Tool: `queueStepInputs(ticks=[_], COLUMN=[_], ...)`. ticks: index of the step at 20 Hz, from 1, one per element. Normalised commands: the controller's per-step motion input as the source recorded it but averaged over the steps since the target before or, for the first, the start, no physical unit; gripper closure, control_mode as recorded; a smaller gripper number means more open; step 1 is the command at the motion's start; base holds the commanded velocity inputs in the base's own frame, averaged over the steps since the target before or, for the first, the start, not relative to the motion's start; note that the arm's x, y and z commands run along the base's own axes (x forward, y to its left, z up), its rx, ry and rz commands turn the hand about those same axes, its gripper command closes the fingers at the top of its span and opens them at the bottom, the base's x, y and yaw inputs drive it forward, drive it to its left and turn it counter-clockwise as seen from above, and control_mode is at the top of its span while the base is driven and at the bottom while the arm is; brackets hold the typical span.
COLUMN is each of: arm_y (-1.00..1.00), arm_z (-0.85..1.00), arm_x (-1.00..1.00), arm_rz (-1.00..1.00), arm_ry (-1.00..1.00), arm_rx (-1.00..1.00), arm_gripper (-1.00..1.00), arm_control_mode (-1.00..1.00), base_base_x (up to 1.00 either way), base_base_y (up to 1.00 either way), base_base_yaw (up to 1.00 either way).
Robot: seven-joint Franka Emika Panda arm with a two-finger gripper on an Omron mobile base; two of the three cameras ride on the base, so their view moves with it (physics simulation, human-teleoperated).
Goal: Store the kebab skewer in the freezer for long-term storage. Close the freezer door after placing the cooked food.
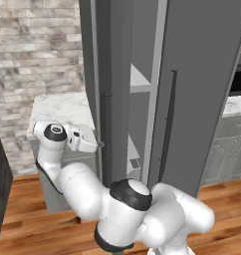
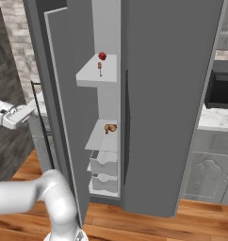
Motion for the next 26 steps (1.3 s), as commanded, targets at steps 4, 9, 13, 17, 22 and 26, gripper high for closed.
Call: queueStepInputs(ticks=[4, 9, 13, 17, 22, 26], arm_y=[-0.35, -0.32, -0.31, -0.58, -0.67, -0.92], arm_z=[-0.07, -0.02, 0.00, 0.00, -0.01, 0.00], arm_x=[0.36, 0.22, 0.16, 0.24, 0.33, 0.32], arm_rz=[0.00, 0.00, 0.00, 0.05, 0.12, 0.25], arm_ry=[0.00, 0.00, 0.00, 0.00, 0.00, 0.00], arm_rx=[0.00, 0.00, 0.00, 0.00, 0.00, 0.01], arm_gripper=[-1.00, -1.00, -1.00, -1.00, -1.00, -1.00], arm_control_mode=[-1.00, -1.00, -1.00, -1.00, -1.00, -1.00], base_base_x=[0.00, 0.00, 0.00, 0.00, 0.00, 0.00], base_base_y=[0.00, 0.00, 0.00, 0.00, 0.00, 0.00], base_base_yaw=[0.00, 0.00, 0.00, 0.00, 0.00, 0.00])
